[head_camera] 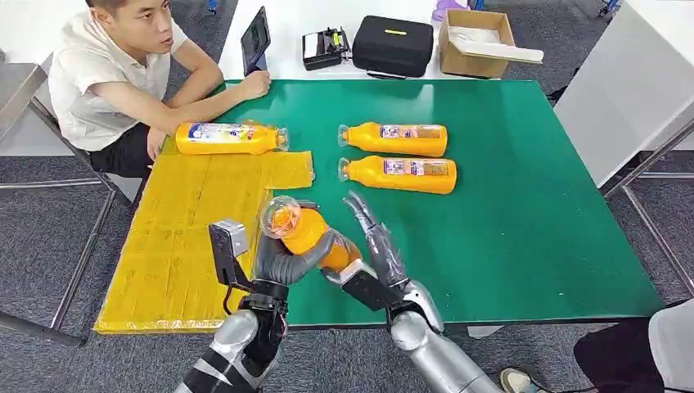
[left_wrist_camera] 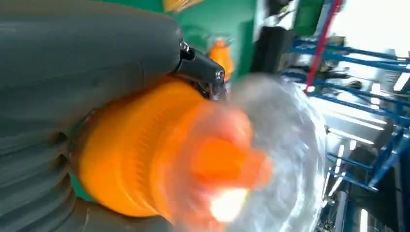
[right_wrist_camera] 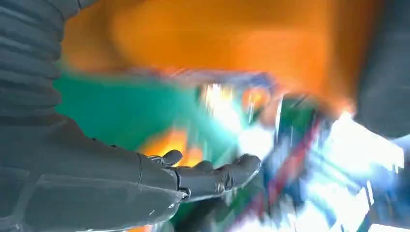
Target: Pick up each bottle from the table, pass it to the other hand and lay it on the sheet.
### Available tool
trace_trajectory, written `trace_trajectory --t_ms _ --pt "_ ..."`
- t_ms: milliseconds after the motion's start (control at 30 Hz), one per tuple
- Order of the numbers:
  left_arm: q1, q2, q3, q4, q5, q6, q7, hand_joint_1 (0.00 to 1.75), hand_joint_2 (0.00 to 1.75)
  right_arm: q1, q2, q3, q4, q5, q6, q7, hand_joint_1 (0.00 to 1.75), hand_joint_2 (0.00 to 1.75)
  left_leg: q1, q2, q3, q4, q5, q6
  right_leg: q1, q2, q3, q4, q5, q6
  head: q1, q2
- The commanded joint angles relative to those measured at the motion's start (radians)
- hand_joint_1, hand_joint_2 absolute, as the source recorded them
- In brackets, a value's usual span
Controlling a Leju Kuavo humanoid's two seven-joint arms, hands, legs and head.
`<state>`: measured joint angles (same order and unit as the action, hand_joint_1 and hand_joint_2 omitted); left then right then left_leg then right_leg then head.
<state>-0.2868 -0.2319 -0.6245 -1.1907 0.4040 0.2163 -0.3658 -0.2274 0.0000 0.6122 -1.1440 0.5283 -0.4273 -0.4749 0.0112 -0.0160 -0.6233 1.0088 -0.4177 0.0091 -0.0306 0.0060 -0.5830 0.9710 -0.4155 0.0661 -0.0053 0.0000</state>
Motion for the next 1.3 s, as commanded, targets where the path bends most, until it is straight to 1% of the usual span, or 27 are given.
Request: trace_trajectory --t_ms 33,67,100,133,167,200,233,267,300,333,400,433,533,567,633,700,733,767,800,900,1000,1033,1067,1100,1200,1267,1300 --pt "0.073 0.115 0.033 -0.194 -0.081 0.019 -0.003 1.75 1.75 0.08 -0.008 -0.28 -0.029 0.229 -0.271 -0.019 0.0 1.75 0.0 0.002 0.006 -0.001 -0.002 0.0 0.001 0.0 0.006 -0.002 -0.002 -0.004 0.0 0.0" --pt "0.068 0.123 0.031 -0.199 -0.156 0.072 -0.037 1.75 1.75 0.099 0.002 -0.31 -0.049 0.253 -0.271 -0.034 0.0 1.75 0.0 0.0 0.003 -0.001 -0.001 0.0 0.0 -0.001 0.003 -0.001 -0.001 -0.002 0.0 0.0" --pt "0.067 0.123 0.035 -0.203 -0.156 0.072 -0.037 1.75 1.75 0.112 -0.001 -0.312 -0.061 0.254 -0.271 -0.037 0.0 1.75 0.0 0.0 0.002 -0.001 -0.001 0.0 0.0 -0.001 0.002 -0.001 -0.001 -0.002 0.0 0.0" --pt "0.064 0.123 0.04 -0.203 -0.157 0.071 -0.037 1.75 1.75 0.121 0.0 -0.312 -0.069 0.257 -0.271 -0.038 0.0 1.75 0.001 0.001 0.007 0.001 -0.004 0.0 0.002 -0.001 0.008 -0.001 -0.003 -0.006 0.001 0.0" --pt "0.054 0.128 0.034 -0.194 -0.25 0.137 -0.066 1.75 1.75 0.126 0.002 -0.314 -0.083 0.254 -0.271 -0.037 0.0 1.75 0.0 0.001 0.001 0.0 -0.001 0.0 0.001 0.0 0.002 0.0 -0.001 -0.003 0.001 0.0" --pt "0.041 0.129 0.034 -0.175 -0.462 0.306 -0.119 1.75 1.75 0.145 0.015 -0.342 -0.121 0.28 -0.271 -0.062 0.0 1.75 0.001 0.003 0.004 0.0 -0.003 0.0 0.001 0.001 0.003 0.0 -0.002 -0.004 0.0 0.0" --pt "0.029 0.13 0.05 -0.155 -0.592 0.404 -0.11 1.75 1.75 0.162 0.02 -0.346 -0.147 0.297 -0.271 -0.067 0.0 1.75 0.0 0.001 0.002 0.0 -0.001 0.0 0.001 0.0 0.002 0.0 -0.001 -0.004 0.0 0.0" --pt "0.026 0.128 0.08 -0.143 -0.757 0.482 -0.093 1.75 1.75 0.168 -0.004 -0.317 -0.164 0.34 -0.271 -0.021 0.0 1.75 0.0 -0.001 0.0 0.0 0.0 0.0 0.001 -0.002 0.0 0.0 -0.001 -0.003 0.0 0.0" --pt "0.028 0.126 0.121 -0.135 -0.882 0.482 -0.06 1.75 1.75 0.179 -0.014 -0.328 -0.187 0.42 -0.271 0.019 0.0 1.75 0.001 0.0 0.005 0.001 -0.003 -0.001 0.002 -0.003 0.005 0.001 -0.003 -0.007 0.0 0.0" --pt "0.016 0.142 0.134 -0.109 -1.0 0.46 0.022 1.75 1.75 0.19 -0.027 -0.345 -0.19 0.533 -0.271 0.09 0.0 1.75 0.0 0.0 0.001 0.0 -0.001 0.0 0.001 -0.001 0.001 0.0 -0.001 -0.003 0.0 0.0" --pt "-0.006 0.15 0.184 -0.026 -1.252 0.471 0.123 1.75 1.75 0.173 -0.095 -0.338 -0.137 0.643 -0.269 0.204 0.0 1.75 0.0 0.001 0.003 -0.001 -0.001 0.0 0.001 -0.001 0.002 -0.001 -0.001 -0.003 0.0 0.0" --pt "-0.023 0.156 0.196 0.028 -1.35 0.453 0.166 1.75 1.75 0.162 -0.107 -0.355 -0.11 0.633 -0.265 0.216 0.0 1.75 0.0 -0.001 0.005 -0.001 -0.001 0.0 0.002 -0.003 0.005 -0.002 -0.001 -0.004 0.0 0.0" --pt "-0.064 0.15 0.21 0.175 -1.469 0.39 0.225 1.75 1.75 0.131 -0.147 -0.386 -0.032 0.619 -0.201 0.214 0.0 1.75 0.0 0.001 0.004 -0.002 0.0 0.0 0.001 0.0 0.004 -0.002 0.0 -0.002 0.0 0.0" --pt "-0.07 0.145 0.212 0.196 -1.476 0.392 0.226 1.75 1.75 0.127 -0.148 -0.393 -0.022 0.619 -0.195 0.213 0.0 1.75 0.0 0.001 0.005 -0.002 0.0 0.001 0.001 -0.001 0.005 -0.003 0.0 -0.003 0.0 0.0" --pt "-0.108 0.145 0.186 0.293 -1.568 0.347 0.282 1.75 1.75 0.1 -0.158 -0.399 0.028 0.602 -0.127 0.207 0.0 1.75 0.0 -0.001 0.005 -0.002 0.001 0.001 0.001 -0.003 0.006 -0.003 0.0 -0.003 0.0 0.0" --pt "-0.125 0.143 0.173 0.33 -1.602 0.334 0.304 1.75 1.75 0.084 -0.157 -0.4 0.06 0.596 -0.102 0.207 0.0 1.75 0.0 -0.001 0.005 -0.002 0.001 0.001 0.0 -0.002 0.005 -0.003 0.0 -0.003 0.0 0.0" --pt "-0.146 0.142 0.163 0.378 -1.639 0.304 0.34 1.75 1.75 0.065 -0.154 -0.4 0.088 0.587 -0.081 0.204 0.0 1.75 0.0 0.0 0.006 -0.002 0.0 0.001 0.001 -0.002 0.007 -0.003 0.0 -0.004 0.0 0.0" --pt "-0.154 0.137 0.162 0.392 -1.644 0.3 0.344 1.75 1.75 0.053 -0.15 -0.4 0.102 0.587 -0.076 0.204 0.0 1.75 -0.001 0.001 0.004 -0.001 0.0 0.001 0.0 0.0 0.004 -0.002 0.001 -0.002 0.0 0.0" --pt "-0.154 0.137 0.162 0.392 -1.644 0.3 0.344 1.75 1.75 0.053 -0.15 -0.4 0.102 0.587 -0.076 0.204 0.0 1.75 0.0 0.002 0.006 -0.001 0.0 0.001 0.001 0.001 0.006 -0.002 0.001 -0.004 0.0 0.0" --pt "-0.175 0.136 0.153 0.426 -1.656 0.265 0.357 1.75 1.75 0.038 -0.145 -0.395 0.122 0.577 -0.057 0.199 0.0 1.75 -0.001 0.001 0.003 -0.001 0.001 0.001 0.0 -0.001 0.002 -0.001 0.001 -0.002 0.0 0.0" --pt "-0.246 0.127 0.116 0.524 -1.756 0.176 0.464 1.75 1.75 -0.05 -0.156 -0.381 0.225 0.614 -0.001 0.259 0.0 1.75 0.0 0.001 0.004 0.001 0.0 0.001 0.001 -0.001 0.004 -0.001 0.0 -0.003 0.0 0.0" --pt "-0.272 0.108 0.131 0.575 -1.75 0.147 0.475 1.75 1.75 -0.089 -0.16 -0.376 0.277 0.651 -0.017 0.288 0.0 1.75 0.0 0.002 0.002 0.0 0.001 0.001 0.0 0.0 0.002 0.0 0.001 -0.002 0.0 0.0" --pt "-0.284 0.101 0.136 0.586 -1.746 0.138 0.476 1.75 1.75 -0.111 -0.16 -0.376 0.295 0.654 -0.012 0.289 0.0 1.75 0.0 0.003 0.004 0.001 0.0 0.001 0.001 0.001 0.003 0.0 0.001 -0.003 0.0 0.0" --pt "-0.307 0.083 0.156 0.628 -1.723 0.113 0.47 1.75 1.75 -0.152 -0.166 -0.357 0.347 0.688 -0.014 0.296 0.0 1.75 0.0 0.003 0.001 0.001 0.001 0.002 0.001 0.001 0.001 0.0 0.002 -0.002 0.0 0.0" --pt "-0.317 0.076 0.163 0.645 -1.717 0.111 0.472 1.75 1.75 -0.171 -0.164 -0.356 0.365 0.686 -0.008 0.289 0.0 1.75 0.0 0.002 0.002 0.002 0.001 0.002 0.001 0.0 0.002 0.0 0.001 -0.003 0.0 0.0" --pt "-0.325 0.07 0.153 0.666 -1.733 0.114 0.483 1.75 1.75 -0.188 -0.166 -0.344 0.387 0.696 0.003 0.284 0.0 1.75 0.0 0.001 0.001 0.0 0.002 0.002 0.0 0.0 0.001 -0.001 0.002 0.0 0.0 0.0" --pt "-0.329 0.063 0.153 0.68 -1.731 0.111 0.483 1.36 1.75 -0.193 -0.165 -0.342 0.396 0.695 0.0 0.281 0.0 1.75 0.0 0.002 0.002 0.001 0.001 0.002 0.0 0.0 0.003 0.0 0.001 -0.002 0.0 0.0"
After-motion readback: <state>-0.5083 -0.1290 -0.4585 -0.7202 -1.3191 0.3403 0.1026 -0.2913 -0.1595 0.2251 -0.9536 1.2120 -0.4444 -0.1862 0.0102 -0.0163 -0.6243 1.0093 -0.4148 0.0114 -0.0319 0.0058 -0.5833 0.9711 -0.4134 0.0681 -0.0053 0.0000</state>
